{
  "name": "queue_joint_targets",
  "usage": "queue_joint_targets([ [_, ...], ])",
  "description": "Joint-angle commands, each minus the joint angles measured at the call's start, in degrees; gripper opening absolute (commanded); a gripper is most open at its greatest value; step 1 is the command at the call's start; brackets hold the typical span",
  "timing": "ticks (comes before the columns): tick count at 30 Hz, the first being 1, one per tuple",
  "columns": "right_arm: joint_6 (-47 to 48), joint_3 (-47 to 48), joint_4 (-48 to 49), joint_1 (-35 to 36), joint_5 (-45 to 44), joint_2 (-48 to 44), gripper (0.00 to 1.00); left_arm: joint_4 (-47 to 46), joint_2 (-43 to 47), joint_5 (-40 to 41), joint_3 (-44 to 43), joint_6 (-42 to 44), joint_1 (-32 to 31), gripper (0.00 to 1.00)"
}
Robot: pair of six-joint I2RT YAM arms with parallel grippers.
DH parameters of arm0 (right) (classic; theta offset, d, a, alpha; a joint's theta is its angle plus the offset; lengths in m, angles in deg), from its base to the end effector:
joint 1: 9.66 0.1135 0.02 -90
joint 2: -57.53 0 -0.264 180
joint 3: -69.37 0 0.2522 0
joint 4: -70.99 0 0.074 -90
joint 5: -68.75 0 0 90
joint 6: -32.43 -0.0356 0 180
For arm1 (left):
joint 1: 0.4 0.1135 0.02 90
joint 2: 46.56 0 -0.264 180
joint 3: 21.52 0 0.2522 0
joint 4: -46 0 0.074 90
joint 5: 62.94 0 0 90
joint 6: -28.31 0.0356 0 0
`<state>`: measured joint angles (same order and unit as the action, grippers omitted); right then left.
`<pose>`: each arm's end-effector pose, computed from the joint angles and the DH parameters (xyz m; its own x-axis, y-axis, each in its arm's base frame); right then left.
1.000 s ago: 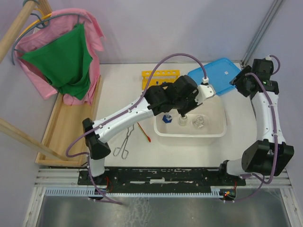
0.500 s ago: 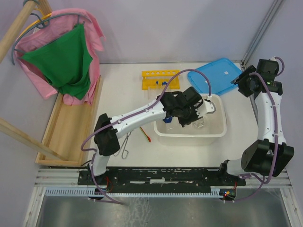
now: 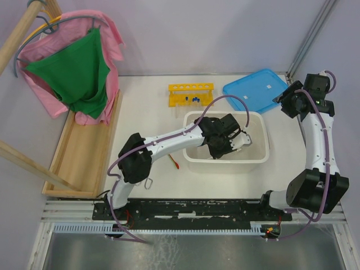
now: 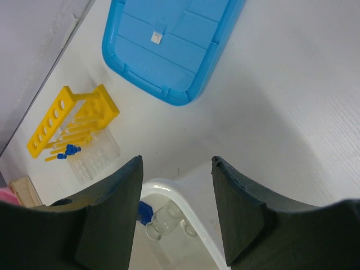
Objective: Organize the chemistry lab equipment
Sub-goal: Place the chemistry item in the storage box.
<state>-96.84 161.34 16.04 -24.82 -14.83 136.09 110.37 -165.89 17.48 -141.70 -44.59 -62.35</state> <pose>0.2856 -0.0733 0.3582 -0.3822 0.7552 -0.5325 0.5438 0.6497 0.5312 0.2064 -0.4000 0.2497 -0.1362 0.8721 -0.4700 0.9889 0.1483 -0.0113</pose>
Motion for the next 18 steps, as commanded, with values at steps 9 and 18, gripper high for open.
queue_joint_targets([
  [9,-1.2,-0.6,4.2,-0.3,2.9,-1.5,0.60,-2.2,-2.9,1.5,0.6,3.0,0.0,0.03],
  [18,-1.4,-1.7,5.1,-0.3,3.6,-1.6,0.60,-2.2,-5.7,1.8,0.4,2.8,0.0,0.03],
])
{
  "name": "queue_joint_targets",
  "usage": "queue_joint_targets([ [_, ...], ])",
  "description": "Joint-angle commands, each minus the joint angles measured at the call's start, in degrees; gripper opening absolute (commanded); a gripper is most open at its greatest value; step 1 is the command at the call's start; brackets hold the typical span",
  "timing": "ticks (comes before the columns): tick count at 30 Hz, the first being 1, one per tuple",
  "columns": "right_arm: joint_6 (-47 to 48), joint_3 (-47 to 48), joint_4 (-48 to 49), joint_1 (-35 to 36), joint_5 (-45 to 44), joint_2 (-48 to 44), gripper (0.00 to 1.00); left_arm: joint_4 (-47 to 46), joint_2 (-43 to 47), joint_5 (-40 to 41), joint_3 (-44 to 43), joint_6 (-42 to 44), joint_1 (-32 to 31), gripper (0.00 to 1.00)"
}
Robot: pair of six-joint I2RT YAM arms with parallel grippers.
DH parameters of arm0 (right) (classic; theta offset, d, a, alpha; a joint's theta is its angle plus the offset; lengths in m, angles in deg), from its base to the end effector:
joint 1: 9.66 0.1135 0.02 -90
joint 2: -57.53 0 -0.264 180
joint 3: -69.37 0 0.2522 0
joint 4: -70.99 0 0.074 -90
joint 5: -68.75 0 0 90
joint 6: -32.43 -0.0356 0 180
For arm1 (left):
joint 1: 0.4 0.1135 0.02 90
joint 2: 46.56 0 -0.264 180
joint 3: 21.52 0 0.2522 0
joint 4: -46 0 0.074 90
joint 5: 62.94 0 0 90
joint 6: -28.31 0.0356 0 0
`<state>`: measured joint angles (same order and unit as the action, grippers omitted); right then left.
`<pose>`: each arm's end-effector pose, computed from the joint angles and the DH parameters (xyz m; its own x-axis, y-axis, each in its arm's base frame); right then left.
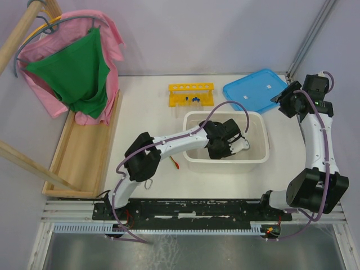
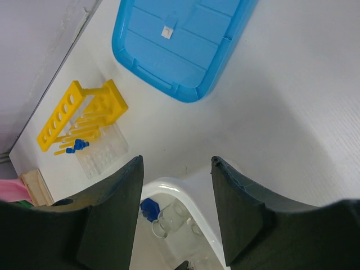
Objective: Organize the chemistry lab equipment
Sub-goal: Place the chemistry item in the storage box.
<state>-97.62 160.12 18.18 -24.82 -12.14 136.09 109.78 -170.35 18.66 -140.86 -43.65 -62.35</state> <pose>0.2881 -0.0722 0.3544 -0.3895 0.7638 -0.5147 0.5132 0.6440 0.5673 0.2111 -0.4073 0.2119 -0.1370 0.9086 -0.3947 0.9896 0.1431 -0.0141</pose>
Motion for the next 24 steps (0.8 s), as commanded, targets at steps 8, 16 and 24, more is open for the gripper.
queue_joint_targets([
  [8,-0.8,-0.9,3.5,-0.3,1.3,-1.4,0.60,-1.6,-3.4,1.2,-0.2,1.2,0.0,0.03],
  [16,-0.9,-1.6,4.0,-0.2,1.5,-1.6,0.60,-1.8,-4.7,2.0,0.1,0.6,0.1,0.03],
  [24,-0.9,-2.2,4.3,-0.1,1.4,-1.6,0.60,-2.2,-4.8,2.5,1.7,-0.4,0.0,0.08],
])
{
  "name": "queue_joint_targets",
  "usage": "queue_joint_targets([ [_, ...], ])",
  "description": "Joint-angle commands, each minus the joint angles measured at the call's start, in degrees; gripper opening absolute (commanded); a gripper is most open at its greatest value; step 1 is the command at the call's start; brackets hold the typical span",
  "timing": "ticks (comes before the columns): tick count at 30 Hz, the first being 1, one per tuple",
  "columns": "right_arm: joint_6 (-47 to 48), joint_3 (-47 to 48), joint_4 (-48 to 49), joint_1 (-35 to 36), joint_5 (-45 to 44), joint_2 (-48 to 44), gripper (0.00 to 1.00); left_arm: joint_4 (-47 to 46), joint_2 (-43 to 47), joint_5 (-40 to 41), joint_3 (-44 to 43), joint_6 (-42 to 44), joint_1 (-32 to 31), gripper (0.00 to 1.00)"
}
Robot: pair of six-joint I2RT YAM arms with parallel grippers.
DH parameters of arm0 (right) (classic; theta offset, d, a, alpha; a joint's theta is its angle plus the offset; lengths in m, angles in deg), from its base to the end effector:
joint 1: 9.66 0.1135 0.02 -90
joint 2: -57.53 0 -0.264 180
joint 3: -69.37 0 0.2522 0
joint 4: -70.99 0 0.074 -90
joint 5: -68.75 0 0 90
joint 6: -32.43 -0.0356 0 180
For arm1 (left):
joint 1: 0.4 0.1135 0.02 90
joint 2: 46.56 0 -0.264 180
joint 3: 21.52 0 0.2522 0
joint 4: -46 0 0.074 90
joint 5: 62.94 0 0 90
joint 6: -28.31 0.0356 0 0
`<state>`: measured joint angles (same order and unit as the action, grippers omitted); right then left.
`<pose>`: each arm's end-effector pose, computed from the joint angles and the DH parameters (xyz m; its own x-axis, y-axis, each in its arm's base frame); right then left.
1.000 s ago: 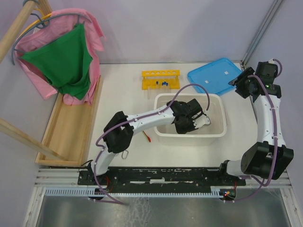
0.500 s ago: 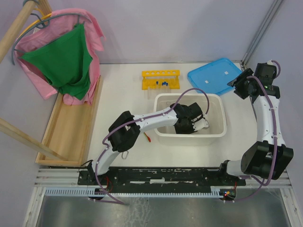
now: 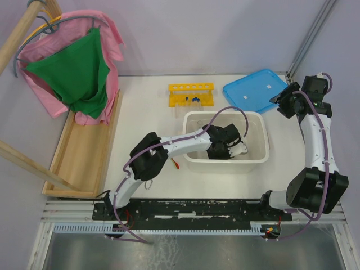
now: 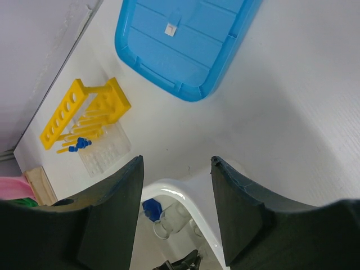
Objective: Organize the chemistry lab equipment
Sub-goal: Place the chemistry item in the storage box.
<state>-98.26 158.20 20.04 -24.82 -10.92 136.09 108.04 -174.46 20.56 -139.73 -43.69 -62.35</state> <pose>0.2898 -0.0719 0.3462 -0.3949 0.7715 -0.4988 0.5057 0.6358 0.5831 0.2151 -0.4123 0.1755 -0.1486 0.9317 -0.3314 0.9878 0.1556 -0.0054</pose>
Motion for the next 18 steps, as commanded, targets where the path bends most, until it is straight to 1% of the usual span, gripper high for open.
queue_joint_targets([
  [1,-0.3,-0.4,2.5,-0.2,0.2,-1.7,0.60,-0.5,-0.6,0.6,0.7,-0.5,0.0,0.10],
  [14,-0.3,-0.6,2.6,-0.1,0.3,-1.7,0.59,-0.5,-0.5,2.2,1.0,-1.7,0.0,0.26],
  [18,-0.3,-0.6,2.6,-0.1,0.4,-1.8,0.59,-0.4,0.3,3.1,0.7,-1.9,0.0,0.28],
])
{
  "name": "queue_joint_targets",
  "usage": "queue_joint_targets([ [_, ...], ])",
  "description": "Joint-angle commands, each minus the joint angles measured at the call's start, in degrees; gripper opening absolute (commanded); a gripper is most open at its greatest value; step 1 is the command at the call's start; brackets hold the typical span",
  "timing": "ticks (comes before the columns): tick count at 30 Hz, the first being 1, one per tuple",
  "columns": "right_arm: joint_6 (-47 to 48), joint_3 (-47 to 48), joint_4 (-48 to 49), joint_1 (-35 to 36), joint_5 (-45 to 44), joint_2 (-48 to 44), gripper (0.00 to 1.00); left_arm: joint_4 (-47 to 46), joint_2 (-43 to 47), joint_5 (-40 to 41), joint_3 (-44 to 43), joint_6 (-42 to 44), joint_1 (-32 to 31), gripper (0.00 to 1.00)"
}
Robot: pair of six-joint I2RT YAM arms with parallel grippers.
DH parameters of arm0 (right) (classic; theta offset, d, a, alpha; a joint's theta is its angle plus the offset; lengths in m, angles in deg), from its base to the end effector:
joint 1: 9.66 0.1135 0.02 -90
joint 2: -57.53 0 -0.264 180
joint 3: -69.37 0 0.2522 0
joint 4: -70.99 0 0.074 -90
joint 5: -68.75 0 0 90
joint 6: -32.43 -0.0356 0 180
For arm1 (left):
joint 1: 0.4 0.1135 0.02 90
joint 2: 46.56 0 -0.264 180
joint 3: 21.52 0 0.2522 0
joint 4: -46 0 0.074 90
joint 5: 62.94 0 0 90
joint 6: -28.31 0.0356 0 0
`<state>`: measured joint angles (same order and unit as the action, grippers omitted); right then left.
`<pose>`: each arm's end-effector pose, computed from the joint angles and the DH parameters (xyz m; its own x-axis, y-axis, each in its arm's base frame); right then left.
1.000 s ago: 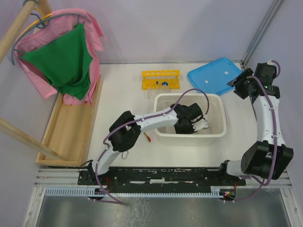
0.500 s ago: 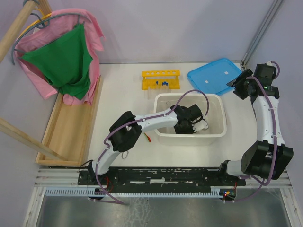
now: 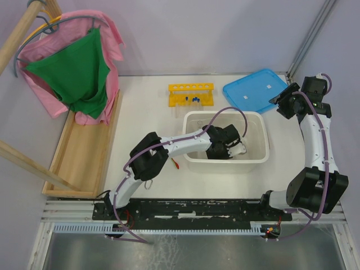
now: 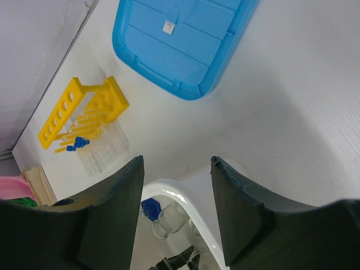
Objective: Organize the chemistry lab equipment
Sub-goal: Place the chemistry item in the storage box, then pick up the chemistry item at the center of the board.
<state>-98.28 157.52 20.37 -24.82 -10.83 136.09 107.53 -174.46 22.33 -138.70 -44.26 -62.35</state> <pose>0.2898 -0.0719 0.3427 -0.3984 0.7726 -0.4944 0.5084 0.6347 0.5820 0.2153 -0.4103 0.1706 -0.1603 0.9357 -0.3144 0.9846 0.1742 0.0164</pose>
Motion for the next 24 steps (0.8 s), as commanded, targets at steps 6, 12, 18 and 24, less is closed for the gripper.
queue_joint_targets([
  [6,-0.4,-0.2,2.6,-0.1,0.6,-1.7,0.59,1.2,3.1,2.2,-2.0,-2.5,0.1,0.32],
  [12,-0.6,-0.5,2.9,0.0,0.7,-1.9,0.59,3.8,5.8,2.4,-6.5,-4.8,0.1,0.40],
  [18,-0.7,-0.5,3.0,0.2,0.9,-2.0,0.59,5.7,7.6,2.5,-9.4,-7.0,0.1,0.57],
  [24,-1.0,-0.5,3.4,0.4,1.0,-1.7,0.59,6.5,11.1,6.3,-9.7,-9.0,0.1,0.60],
])
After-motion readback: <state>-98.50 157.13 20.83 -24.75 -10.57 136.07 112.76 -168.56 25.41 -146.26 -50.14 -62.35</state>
